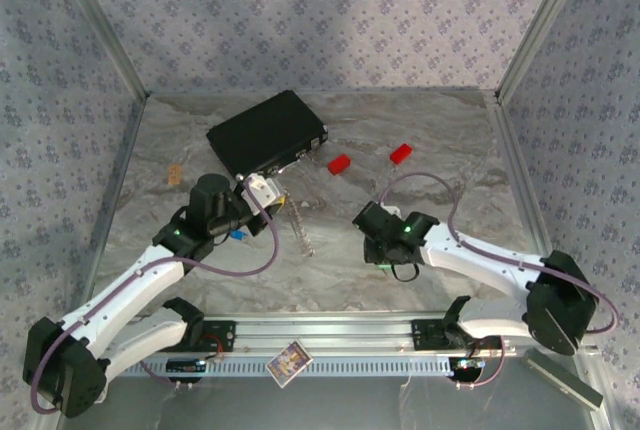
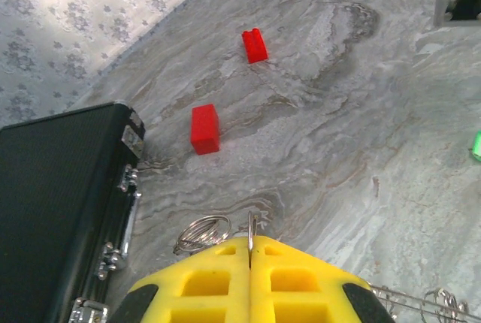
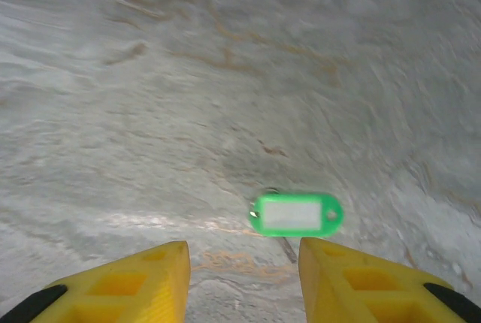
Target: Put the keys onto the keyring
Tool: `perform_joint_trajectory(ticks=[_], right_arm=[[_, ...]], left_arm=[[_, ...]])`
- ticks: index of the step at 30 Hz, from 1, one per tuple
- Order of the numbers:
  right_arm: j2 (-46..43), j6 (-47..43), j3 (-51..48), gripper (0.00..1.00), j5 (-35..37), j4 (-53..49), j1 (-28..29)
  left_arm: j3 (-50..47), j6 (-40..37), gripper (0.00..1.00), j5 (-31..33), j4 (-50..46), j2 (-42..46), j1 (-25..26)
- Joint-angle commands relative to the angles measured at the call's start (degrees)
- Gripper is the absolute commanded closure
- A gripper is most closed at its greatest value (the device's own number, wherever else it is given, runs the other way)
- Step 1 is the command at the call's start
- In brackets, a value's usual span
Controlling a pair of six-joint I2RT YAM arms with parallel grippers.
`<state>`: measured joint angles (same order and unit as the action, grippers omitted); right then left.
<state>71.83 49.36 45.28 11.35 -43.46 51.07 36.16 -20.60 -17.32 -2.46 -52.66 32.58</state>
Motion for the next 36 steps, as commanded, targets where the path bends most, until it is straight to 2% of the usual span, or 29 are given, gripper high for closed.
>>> perform_joint_trajectory(ticks=[1,9,25,31,36], right_arm=[[3.5,7.8,2.1,0.56,3.3,-5.2,0.3],[11.8,7.8,4.4,0.58,1.4,-2.6,0.4],[20.0,8.9,7.0,0.70,2.8,-4.4,1.1],[21.5,9.0,8.3,0.86,3.8,-5.8,1.9],[20.9,8.4,9.1,0.93,4.1,-6.5,2.4]], left_arm=[[-0.1,0.8,1.00,-2.4,2.5,0.0,0.0],[-0.5,0.1,1.00,-3.7,2.8,0.1,0.2],[-0.9,-1.4,1.00,-4.4,2.6,0.7,0.5],[-0.9,-1.3,1.00,-4.1,2.5,0.8,0.5],[-1.0,-1.4,1.00,-4.1,2.5,0.8,0.5]])
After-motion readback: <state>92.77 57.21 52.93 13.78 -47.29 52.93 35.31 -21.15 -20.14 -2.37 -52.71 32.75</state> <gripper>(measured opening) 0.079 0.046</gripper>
